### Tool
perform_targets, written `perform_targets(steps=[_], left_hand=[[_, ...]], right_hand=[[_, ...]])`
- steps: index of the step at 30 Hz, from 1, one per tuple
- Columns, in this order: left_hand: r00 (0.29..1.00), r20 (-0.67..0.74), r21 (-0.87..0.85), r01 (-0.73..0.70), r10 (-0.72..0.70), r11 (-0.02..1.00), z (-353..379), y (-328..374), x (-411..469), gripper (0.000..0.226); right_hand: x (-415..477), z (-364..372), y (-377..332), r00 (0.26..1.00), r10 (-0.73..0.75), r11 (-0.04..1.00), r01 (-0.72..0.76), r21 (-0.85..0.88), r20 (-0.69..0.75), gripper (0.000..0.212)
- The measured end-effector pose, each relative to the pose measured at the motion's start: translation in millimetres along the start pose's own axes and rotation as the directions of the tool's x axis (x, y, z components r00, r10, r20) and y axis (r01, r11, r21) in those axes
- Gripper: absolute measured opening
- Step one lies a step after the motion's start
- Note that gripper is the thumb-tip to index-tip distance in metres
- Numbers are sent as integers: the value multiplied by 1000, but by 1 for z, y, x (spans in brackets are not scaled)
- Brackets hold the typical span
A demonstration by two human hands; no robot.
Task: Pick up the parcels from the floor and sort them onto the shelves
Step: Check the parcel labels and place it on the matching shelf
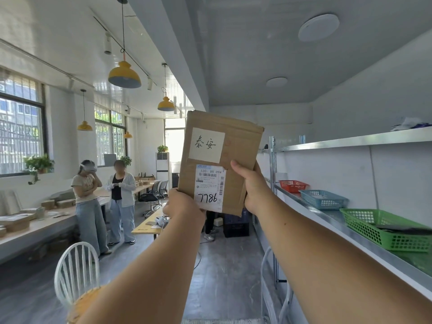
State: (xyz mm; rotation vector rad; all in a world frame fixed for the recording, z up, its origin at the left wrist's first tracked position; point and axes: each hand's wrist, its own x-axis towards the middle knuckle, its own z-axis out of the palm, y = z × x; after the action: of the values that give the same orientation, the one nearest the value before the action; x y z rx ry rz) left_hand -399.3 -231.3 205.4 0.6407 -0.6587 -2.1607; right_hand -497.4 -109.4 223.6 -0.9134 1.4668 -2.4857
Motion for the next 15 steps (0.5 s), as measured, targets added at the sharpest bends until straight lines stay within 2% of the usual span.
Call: perform_targets(steps=[2,5,7,9,12,15], left_hand=[[1000,1,20,-3,3,1000,-1,3,2,32],[994,108,46,23,-28,999,-4,9,6,36],[990,143,88,-6,-6,996,-6,14,10,29],[983,156,223,-126,92,967,-8,22,15,18],[970,199,323,-199,139,925,-8,31,20,10],[959,235,358,-236,157,903,-8,34,21,42]], right_hand=[[2,1,-1,1000,-5,1000,4,-30,-21,87],[2,1,-4,999,6,999,-8,-44,-45,121],[3,0,-4,998,6,999,-9,-43,-68,130],[4,-2,-3,997,12,999,-15,-41,-79,113],[5,-5,-3,999,23,997,-26,-72,-40,68],[7,-5,-2,998,6,997,-10,-74,-55,55]])
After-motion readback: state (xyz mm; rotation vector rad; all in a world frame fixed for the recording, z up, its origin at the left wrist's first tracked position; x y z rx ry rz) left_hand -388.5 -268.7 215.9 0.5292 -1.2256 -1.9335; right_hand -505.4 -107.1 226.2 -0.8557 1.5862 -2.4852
